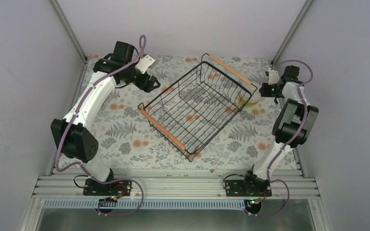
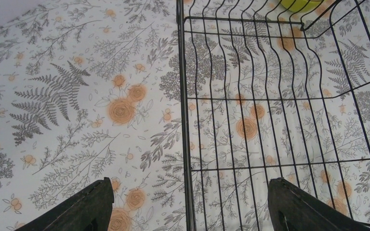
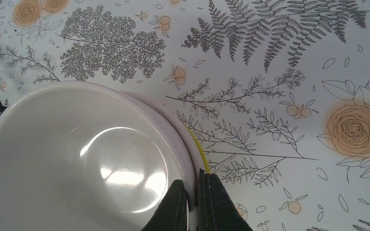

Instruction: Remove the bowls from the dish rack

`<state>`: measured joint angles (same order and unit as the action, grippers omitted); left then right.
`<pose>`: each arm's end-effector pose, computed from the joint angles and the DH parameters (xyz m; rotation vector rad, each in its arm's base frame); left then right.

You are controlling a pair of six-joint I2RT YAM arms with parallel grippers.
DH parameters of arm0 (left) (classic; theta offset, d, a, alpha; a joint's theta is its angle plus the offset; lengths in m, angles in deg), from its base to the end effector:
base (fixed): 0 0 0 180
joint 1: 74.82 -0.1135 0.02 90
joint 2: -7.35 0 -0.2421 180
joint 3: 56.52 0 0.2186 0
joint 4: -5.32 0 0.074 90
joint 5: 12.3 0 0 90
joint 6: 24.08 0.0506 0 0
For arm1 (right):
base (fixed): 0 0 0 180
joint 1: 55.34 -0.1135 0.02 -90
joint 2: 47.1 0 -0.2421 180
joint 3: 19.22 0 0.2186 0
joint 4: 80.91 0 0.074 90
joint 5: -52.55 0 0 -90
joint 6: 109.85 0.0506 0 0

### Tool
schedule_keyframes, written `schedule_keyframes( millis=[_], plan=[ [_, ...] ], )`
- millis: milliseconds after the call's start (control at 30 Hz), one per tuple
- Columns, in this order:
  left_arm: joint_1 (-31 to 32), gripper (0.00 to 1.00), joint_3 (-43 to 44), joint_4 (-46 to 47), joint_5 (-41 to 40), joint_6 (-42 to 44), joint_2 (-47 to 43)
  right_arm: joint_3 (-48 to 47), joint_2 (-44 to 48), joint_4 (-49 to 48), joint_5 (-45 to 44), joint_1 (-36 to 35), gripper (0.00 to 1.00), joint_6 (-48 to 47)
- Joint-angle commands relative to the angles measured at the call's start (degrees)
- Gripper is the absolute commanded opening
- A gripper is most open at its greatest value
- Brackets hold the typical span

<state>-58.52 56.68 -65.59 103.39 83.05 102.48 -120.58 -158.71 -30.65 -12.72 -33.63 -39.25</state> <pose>0.3026 -0.1113 0.3271 0.8803 2.2816 -0.5501 0.3640 -0.1221 0.1953 -0.0938 2.5031 0.2822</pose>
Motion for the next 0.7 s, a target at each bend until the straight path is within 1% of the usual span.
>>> schedule_keyframes(
  millis=[0,133,267,533,567,633,667],
  plan=[
    [0.06,0.80,-0.64,0.73,0.60,0.19,-2.06,-1.02,1.30,-0.20,-2.25,-0.36,0.04,0.40],
    [0.11,0.80,-0.50,0.75,0.75,0.19,-1.87,-0.54,3.34,1.89,-1.81,-0.43,0.04,0.14],
    [0.08,0.80,-0.30,0.60,0.80,0.11,-1.54,-1.20,3.81,4.46,-1.12,-0.44,0.04,-0.07],
    [0.09,0.80,-0.52,0.49,1.00,0.26,-1.66,-1.36,4.47,6.63,-1.39,-0.68,0.04,-0.48],
    [0.12,0.80,-0.49,0.49,0.98,0.32,-1.74,-1.60,4.04,7.22,-1.31,-0.75,0.07,-0.73],
    [0.11,0.80,-0.43,0.49,1.06,0.23,-1.71,-1.76,3.70,7.84,-1.30,-0.79,0.23,-1.07],
    [0.10,0.80,-0.35,0.41,1.11,0.22,-1.71,-1.50,3.99,7.56,-1.32,-0.80,0.27,-1.20]
  ],
)
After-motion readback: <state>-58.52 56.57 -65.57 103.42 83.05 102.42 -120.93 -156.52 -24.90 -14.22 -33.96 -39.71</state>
